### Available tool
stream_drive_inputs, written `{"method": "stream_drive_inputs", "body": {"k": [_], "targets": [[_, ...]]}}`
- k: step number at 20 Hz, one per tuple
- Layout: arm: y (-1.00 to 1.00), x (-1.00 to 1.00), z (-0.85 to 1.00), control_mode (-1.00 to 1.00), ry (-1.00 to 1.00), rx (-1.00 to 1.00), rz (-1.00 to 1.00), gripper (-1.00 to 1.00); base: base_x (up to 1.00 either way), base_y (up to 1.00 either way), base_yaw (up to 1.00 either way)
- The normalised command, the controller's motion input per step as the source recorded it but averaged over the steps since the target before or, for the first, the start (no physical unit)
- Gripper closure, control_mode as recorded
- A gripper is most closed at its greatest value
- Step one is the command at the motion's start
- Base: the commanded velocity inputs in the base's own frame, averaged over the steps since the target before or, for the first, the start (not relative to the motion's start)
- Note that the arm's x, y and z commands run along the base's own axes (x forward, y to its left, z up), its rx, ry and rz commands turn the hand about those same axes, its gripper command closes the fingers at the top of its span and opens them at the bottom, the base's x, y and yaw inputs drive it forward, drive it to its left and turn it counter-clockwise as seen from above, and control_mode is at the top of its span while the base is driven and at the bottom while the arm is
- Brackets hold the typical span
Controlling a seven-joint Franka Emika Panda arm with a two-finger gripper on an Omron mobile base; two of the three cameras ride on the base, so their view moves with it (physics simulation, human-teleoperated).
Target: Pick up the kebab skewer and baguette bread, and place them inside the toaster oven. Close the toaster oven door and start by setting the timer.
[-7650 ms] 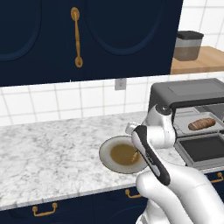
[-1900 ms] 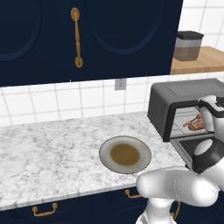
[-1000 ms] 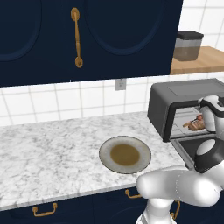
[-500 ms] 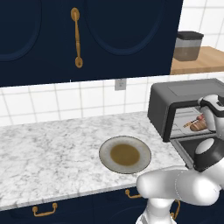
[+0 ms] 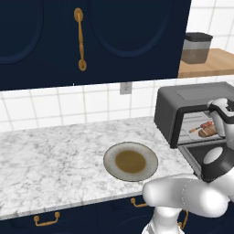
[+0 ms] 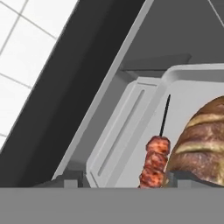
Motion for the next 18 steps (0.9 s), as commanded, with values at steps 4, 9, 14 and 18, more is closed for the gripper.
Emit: {"method": "stream_drive_inputs", "body": {"k": [4, 9, 14, 18], "targets": [[-0.24, -0.43, 0.52, -1.0, -0.04, 0.0, 0.0, -1.0, 0.0, 0.0, 0.0], [0.04, -0.43, 0.49, -1.0, 0.0, -0.07, 0.0, -1.0, 0.0, 0.0, 0.0], [0.07, -0.55, 0.07, -1.0, -0.05, -0.29, 0.15, -1.0, 0.0, 0.0, 0.0], [0.0, -0.85, -0.03, -1.0, -0.1, -0.34, 0.35, -1.0, 0.0, 0.0, 0.0]]}}
